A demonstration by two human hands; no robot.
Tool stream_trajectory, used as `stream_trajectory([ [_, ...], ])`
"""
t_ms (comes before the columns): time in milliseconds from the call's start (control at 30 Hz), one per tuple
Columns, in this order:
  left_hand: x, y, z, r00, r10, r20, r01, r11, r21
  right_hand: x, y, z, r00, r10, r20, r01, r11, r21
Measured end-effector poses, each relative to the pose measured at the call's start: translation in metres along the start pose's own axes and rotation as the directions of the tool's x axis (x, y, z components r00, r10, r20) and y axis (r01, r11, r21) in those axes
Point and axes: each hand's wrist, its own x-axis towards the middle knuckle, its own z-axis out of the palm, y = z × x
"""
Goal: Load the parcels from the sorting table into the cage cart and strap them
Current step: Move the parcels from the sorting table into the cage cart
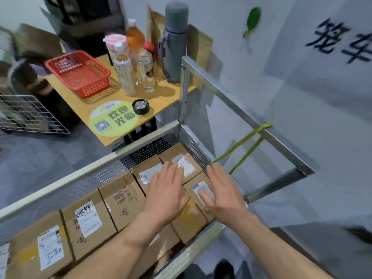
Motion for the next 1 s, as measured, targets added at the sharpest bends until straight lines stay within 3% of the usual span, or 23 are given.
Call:
stream_trajectory([
  [233,0.006,0.069,-0.071,0.957,0.221,-0.187,-0.221,0.975,0.023,-0.073,-0.001,-0.076,0.95,0.009,-0.313,-0.026,0.998,-0.051],
  [467,-0.018,0.163,-0.119,0.867,0.408,-0.285,-0.416,0.909,0.033,-0.167,0.019,-0.145,0.834,0.075,-0.547,-0.171,0.977,-0.128],
  [667,-0.063,0.267,-0.147,0.742,0.571,-0.351,-0.597,0.801,0.039,-0.286,0.043,-0.196,0.708,0.169,-0.685,-0.356,0.924,-0.14],
  [1000,-0.151,0.445,-0.169,0.506,0.764,-0.4,-0.814,0.576,0.071,-0.501,0.087,-0.253,0.485,0.31,-0.818,-0.653,0.75,-0.103],
])
